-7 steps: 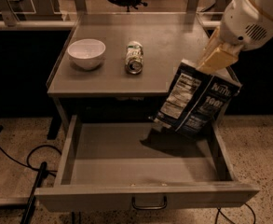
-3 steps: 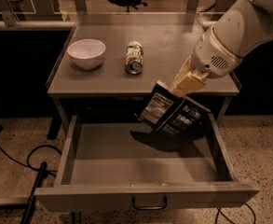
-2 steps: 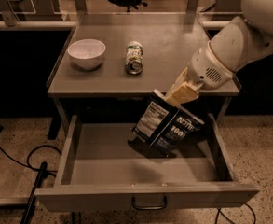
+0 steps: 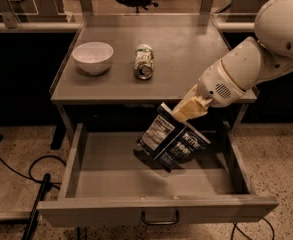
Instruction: Place blue chip bag into top drawer
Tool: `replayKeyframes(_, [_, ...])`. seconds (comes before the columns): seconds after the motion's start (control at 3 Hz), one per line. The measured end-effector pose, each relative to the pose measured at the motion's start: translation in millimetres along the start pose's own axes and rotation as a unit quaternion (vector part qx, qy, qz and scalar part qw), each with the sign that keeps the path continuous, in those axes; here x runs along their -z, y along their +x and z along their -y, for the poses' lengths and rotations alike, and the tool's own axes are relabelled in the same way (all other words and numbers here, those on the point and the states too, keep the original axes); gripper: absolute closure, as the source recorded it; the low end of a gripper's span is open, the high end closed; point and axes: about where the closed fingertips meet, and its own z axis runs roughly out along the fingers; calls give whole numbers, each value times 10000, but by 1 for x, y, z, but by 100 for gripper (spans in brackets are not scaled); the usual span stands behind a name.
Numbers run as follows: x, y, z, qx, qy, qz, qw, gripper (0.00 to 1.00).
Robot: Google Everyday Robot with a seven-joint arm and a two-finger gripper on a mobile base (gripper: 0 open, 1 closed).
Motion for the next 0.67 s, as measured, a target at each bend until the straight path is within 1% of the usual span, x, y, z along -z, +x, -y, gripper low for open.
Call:
replayKeyframes(0.33, [-14, -7, -4, -241, -78, 229, 9994, 100])
replayKeyframes(0.67, [-27, -8, 0, -565, -334, 677, 9955, 100])
